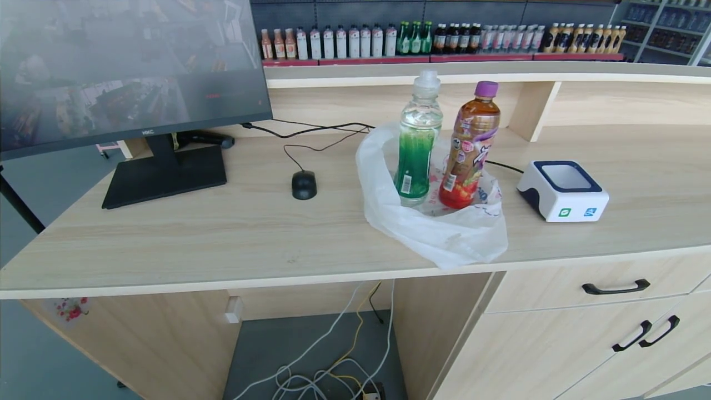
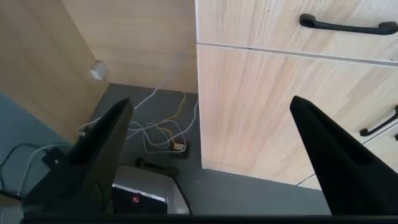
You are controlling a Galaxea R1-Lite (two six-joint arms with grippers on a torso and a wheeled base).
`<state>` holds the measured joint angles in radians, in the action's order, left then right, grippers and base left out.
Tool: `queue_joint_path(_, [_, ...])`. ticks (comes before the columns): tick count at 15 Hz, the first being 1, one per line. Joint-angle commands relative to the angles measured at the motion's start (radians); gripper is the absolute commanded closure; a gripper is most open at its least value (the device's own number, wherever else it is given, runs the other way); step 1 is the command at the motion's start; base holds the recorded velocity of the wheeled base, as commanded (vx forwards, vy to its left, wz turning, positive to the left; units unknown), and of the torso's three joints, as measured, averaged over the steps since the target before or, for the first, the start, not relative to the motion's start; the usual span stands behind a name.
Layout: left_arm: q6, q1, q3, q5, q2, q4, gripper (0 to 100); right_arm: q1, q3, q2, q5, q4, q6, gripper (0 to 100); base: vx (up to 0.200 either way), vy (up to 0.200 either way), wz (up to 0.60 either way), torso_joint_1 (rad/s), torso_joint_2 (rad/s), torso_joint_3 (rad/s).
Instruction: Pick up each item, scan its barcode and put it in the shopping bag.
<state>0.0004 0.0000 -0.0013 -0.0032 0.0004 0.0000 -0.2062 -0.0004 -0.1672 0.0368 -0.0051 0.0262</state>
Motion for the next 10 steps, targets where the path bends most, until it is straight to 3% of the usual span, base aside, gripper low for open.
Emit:
queue_joint_path(1, [0.000, 0.000, 0.000, 0.000, 0.000, 0.000, 0, 0.085, 0.000, 0.017, 0.000, 0.001, 0.000, 0, 0.000, 0.000, 0.00, 0.000, 0.00, 0.000])
queue_joint_path(3, [0.001, 0.000, 0.000, 0.000, 0.000, 0.000, 0, 0.166, 0.000, 0.041, 0.000, 0.001, 0.000, 0, 0.000, 0.000, 0.00, 0.000, 0.00, 0.000])
queue_joint_path(9, [0.001, 0.000, 0.000, 0.000, 0.000, 0.000, 0, 0.199, 0.000, 0.146, 0.000, 0.005, 0.001, 0, 0.000, 0.000, 0.00, 0.000, 0.00, 0.000])
queue_joint_path(10, [0.000, 0.000, 0.000, 0.000, 0.000, 0.000, 0, 0.206, 0.000, 0.167, 0.000, 0.005, 0.001, 0, -0.200, 0.000, 0.00, -0.002, 0.00, 0.002])
